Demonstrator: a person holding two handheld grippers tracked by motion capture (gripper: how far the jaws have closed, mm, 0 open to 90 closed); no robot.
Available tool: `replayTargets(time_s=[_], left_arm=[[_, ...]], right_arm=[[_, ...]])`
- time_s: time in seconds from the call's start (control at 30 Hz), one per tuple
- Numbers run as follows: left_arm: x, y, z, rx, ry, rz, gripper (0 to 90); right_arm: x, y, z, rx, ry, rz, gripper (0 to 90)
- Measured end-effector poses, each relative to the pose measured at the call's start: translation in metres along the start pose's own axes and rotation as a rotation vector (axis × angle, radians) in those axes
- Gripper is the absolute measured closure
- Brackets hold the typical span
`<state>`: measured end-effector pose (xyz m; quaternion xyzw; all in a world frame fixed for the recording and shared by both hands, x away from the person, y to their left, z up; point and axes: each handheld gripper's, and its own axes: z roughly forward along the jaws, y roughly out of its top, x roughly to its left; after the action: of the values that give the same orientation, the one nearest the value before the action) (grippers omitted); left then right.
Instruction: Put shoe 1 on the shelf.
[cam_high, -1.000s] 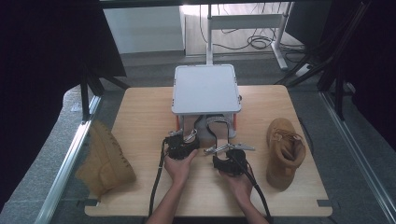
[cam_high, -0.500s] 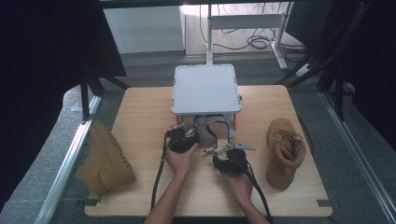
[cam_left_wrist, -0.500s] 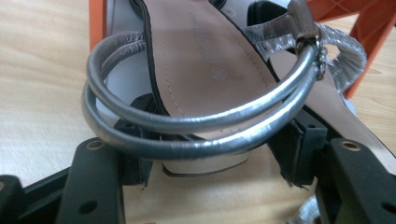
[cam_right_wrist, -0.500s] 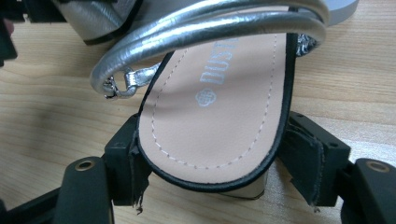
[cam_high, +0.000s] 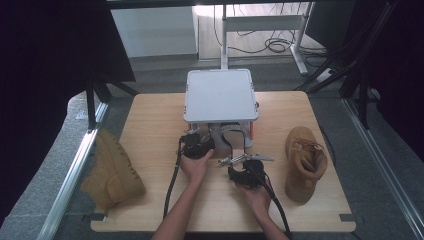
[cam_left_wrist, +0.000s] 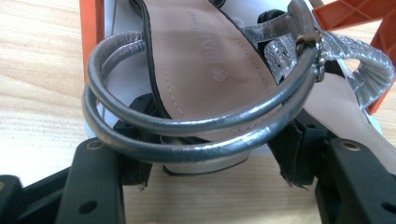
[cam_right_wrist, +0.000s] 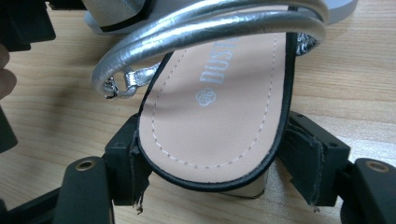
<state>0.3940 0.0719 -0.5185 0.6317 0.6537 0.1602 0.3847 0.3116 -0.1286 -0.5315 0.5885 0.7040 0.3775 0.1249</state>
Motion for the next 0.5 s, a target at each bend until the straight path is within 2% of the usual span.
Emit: replayTargets(time_s=[0.37,0.5], left_arm=[[-0.0028,0.0038,0.0054,0.001,0.017,0.017,38.4],[-0.0053,0.0028,0.0063,-0.001,0.031,0.035,38.4]], right_arm=[[-0.0014,-0.0006,-0.0005,-0.006,0.008,0.014,30.8],[-0.0017,-0.0004,-0.0008,-0.005,0.010,0.020,31.0]])
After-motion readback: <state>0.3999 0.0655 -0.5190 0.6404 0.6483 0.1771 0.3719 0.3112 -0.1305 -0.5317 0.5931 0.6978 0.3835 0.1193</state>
